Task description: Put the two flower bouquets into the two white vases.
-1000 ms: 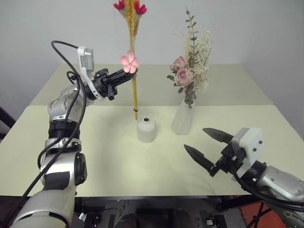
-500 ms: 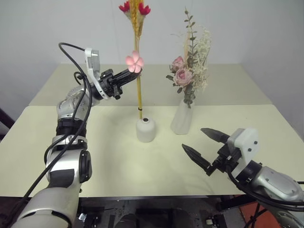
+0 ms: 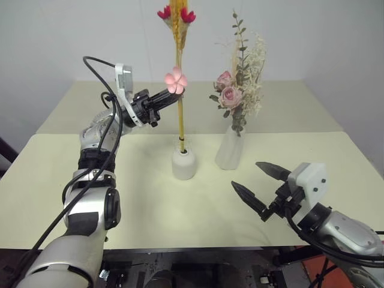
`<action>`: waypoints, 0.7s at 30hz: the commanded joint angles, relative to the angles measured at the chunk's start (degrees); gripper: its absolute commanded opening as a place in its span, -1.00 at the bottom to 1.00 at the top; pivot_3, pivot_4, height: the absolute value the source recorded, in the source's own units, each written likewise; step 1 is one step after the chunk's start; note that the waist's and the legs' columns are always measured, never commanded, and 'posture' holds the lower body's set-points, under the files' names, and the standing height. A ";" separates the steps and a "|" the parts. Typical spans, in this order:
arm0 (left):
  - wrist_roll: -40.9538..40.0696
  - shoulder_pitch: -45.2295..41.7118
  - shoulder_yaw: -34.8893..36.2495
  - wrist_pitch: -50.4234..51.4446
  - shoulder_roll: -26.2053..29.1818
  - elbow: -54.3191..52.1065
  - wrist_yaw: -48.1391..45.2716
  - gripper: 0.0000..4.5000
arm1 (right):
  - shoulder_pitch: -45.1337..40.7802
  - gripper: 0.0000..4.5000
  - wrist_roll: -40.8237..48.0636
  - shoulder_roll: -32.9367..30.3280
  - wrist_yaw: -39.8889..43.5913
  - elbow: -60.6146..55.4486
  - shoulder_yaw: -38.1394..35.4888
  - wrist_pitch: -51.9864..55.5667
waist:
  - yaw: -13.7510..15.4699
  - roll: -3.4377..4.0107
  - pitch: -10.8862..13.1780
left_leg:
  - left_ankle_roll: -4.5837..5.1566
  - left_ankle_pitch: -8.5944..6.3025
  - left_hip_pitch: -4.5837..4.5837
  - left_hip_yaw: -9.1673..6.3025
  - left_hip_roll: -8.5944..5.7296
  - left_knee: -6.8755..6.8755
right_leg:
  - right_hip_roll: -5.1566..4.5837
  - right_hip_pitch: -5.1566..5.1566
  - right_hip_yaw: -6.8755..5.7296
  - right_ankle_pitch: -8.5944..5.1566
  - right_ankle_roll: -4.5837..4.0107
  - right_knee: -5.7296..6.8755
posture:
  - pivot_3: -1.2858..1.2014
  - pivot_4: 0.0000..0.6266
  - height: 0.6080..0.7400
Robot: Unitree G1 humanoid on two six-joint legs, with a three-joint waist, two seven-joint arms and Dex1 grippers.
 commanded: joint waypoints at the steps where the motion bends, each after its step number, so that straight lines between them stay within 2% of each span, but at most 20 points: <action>1: 0.66 -1.82 -0.04 -1.78 0.07 -0.41 -0.45 -1.00 | -0.37 1.00 -0.34 0.50 -0.25 -2.46 -0.39 -1.42 | -0.04 0.00 0.00 | 0.00 0.00 0.00 0.00 0.00 0.00 | 0.00 0.00 0.00 0.00 0.00 0.00 | 0.03 -0.52 1.00; 21: 2.84 -1.68 -0.24 -5.37 -1.02 1.97 -1.02 -1.00 | 0.24 1.00 -0.92 0.33 0.31 -2.52 -1.69 -1.59 | -0.02 0.00 0.00 | 0.00 0.00 0.00 0.00 0.00 0.00 | 0.00 0.00 0.00 0.00 0.00 0.00 | 0.03 -0.52 1.00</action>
